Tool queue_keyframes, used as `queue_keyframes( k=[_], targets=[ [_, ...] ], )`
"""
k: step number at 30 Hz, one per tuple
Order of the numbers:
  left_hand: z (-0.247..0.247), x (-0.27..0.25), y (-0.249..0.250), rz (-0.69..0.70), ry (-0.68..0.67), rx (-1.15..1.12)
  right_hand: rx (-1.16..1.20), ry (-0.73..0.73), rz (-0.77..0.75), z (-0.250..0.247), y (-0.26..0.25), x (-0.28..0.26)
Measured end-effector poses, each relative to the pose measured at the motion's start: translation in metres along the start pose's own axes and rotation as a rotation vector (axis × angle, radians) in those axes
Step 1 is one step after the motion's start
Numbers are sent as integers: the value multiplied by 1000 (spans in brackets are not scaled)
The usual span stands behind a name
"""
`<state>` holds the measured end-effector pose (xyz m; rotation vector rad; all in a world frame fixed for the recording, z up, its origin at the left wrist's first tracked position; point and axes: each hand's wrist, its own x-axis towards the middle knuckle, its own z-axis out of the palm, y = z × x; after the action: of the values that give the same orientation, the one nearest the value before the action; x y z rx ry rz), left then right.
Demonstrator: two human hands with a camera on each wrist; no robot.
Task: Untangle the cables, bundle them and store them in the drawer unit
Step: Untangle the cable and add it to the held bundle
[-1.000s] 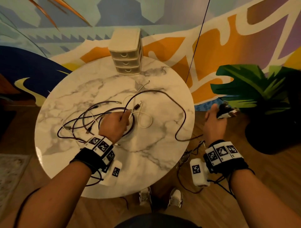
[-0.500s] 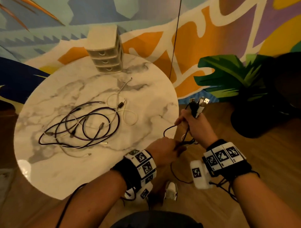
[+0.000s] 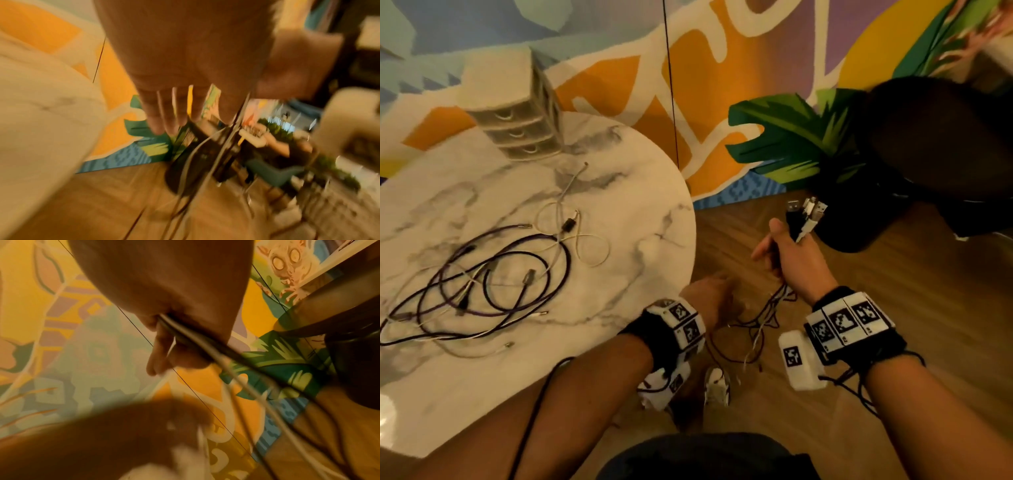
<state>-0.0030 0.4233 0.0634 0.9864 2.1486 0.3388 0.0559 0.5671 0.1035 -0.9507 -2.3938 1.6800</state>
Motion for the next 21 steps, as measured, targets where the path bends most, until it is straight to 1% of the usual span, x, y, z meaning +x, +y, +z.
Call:
queue_keyframes(
  k=[1, 2, 3, 5, 6, 8, 9, 10, 11, 12, 13, 14, 15, 16, 18, 20, 21],
  targets=[
    [-13, 3, 14, 121, 82, -143, 26, -17, -31, -2, 0, 0],
    [-26, 4, 29, 220, 126, -279, 43, -33, -72, -3, -3, -1],
    [-36, 4, 42, 277, 124, -365, 57, -45, -125, -5, -7, -2],
    [-45, 4, 63, 263, 95, -506, 84, -66, -198, -11, -17, -3],
    [-48, 4, 71, 245, 101, -601, 99, -85, -206, -15, -23, -4],
    [-55, -1, 85, 147, 129, -820, 191, -162, -200, -24, -29, -1],
    [-57, 1, 87, 123, 158, -944, 276, -231, -200, -28, -27, 1],
    [-62, 2, 86, 116, 196, -1051, 367, -310, -195, -29, -24, 0],
    [-67, 3, 84, 119, 208, -1134, 404, -378, -198, -27, -16, 2],
    [-73, 3, 80, 149, 203, -1170, 388, -432, -192, -20, -8, 1],
    [-79, 2, 77, 202, 196, -1184, 288, -454, -208, -11, 4, 2],
    [-84, 0, 77, 228, 216, -1143, 196, -466, -217, 0, 13, 2],
    [-90, -2, 78, 223, 240, -1076, 113, -434, -220, 10, 26, 6],
    [-96, -4, 81, 205, 282, -936, 55, -378, -221, 21, 39, 12],
    [-107, -9, 89, 212, 388, -509, 63, -229, -113, 32, 56, 22],
    [-121, -17, 100, 257, 423, -86, 64, -127, 6, 37, 68, 31],
    [-128, -22, 103, 273, 426, 79, 48, -98, 52, 40, 75, 35]
  ],
)
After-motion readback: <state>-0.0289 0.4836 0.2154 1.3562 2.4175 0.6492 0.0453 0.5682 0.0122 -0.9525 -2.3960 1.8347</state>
